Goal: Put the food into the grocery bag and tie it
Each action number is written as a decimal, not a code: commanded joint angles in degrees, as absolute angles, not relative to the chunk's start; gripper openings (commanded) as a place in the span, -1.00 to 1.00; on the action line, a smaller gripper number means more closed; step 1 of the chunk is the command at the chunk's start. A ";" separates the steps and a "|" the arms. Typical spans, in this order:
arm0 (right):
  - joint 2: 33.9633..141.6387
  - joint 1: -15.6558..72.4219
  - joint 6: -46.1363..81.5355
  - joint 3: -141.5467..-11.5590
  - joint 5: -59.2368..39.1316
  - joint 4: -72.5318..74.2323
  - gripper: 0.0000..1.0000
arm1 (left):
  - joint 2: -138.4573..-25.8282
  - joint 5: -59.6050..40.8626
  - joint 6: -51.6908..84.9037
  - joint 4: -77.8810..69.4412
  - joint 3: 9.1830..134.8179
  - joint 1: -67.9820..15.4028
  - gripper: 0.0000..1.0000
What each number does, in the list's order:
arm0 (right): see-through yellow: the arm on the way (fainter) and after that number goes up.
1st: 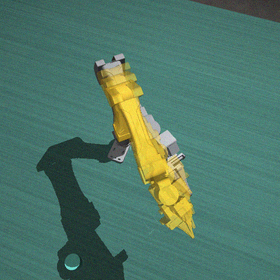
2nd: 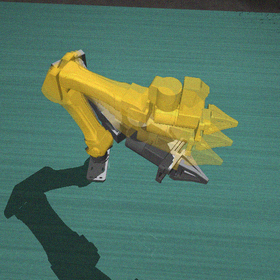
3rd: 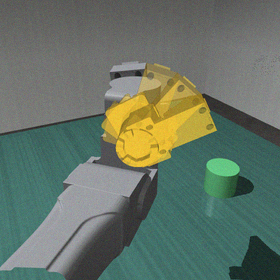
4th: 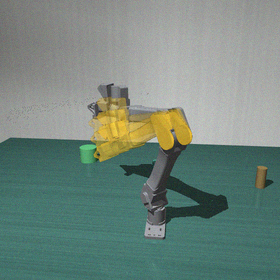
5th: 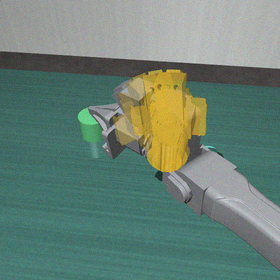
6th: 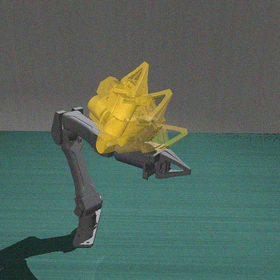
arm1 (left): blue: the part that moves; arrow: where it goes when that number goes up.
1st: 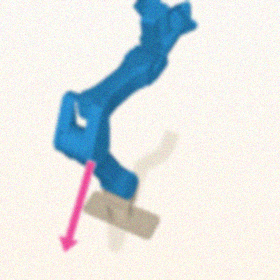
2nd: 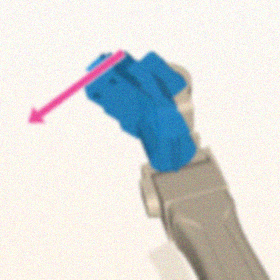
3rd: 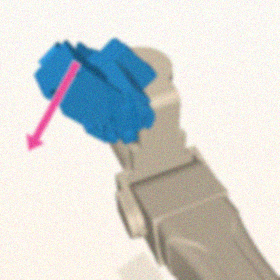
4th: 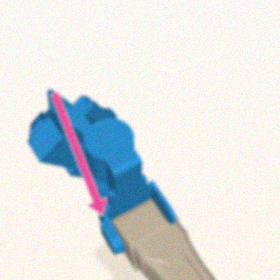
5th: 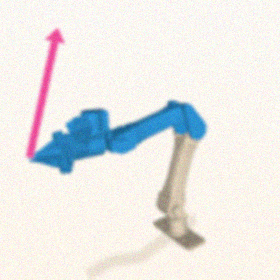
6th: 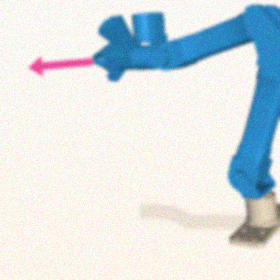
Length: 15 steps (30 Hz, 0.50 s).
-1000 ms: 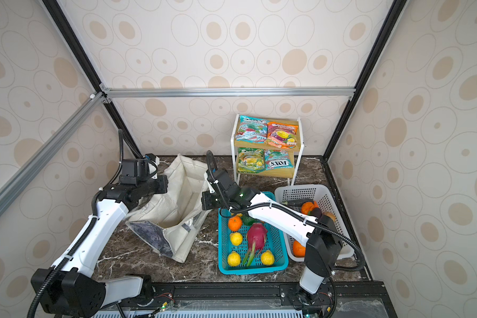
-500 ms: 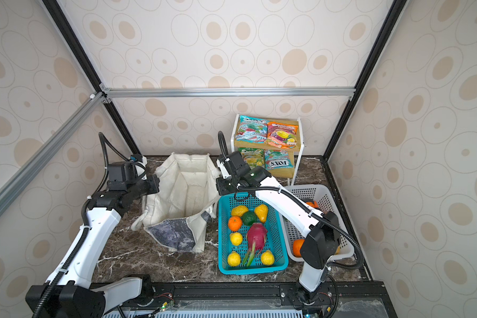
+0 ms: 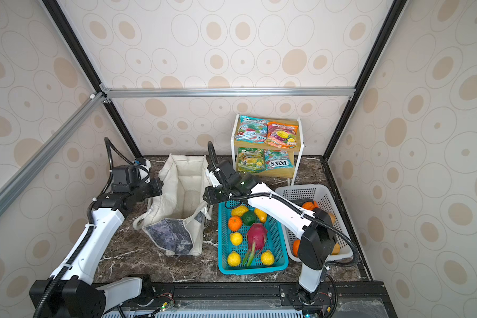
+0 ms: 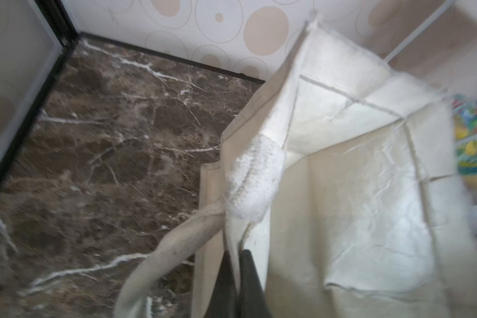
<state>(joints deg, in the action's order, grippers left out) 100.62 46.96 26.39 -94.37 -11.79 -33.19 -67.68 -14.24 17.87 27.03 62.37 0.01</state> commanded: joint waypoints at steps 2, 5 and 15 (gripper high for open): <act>99.93 46.67 27.06 -95.10 -9.15 -32.25 -0.85 | -66.38 -10.97 16.71 27.09 64.52 0.26 -1.00; 98.10 45.53 25.43 -94.78 -7.47 -34.88 -0.98 | -65.67 -5.77 15.87 28.73 66.58 0.57 -1.00; 89.28 37.85 21.94 -84.99 -7.45 -40.33 -1.00 | -61.91 -5.04 14.48 29.48 65.69 8.23 -1.00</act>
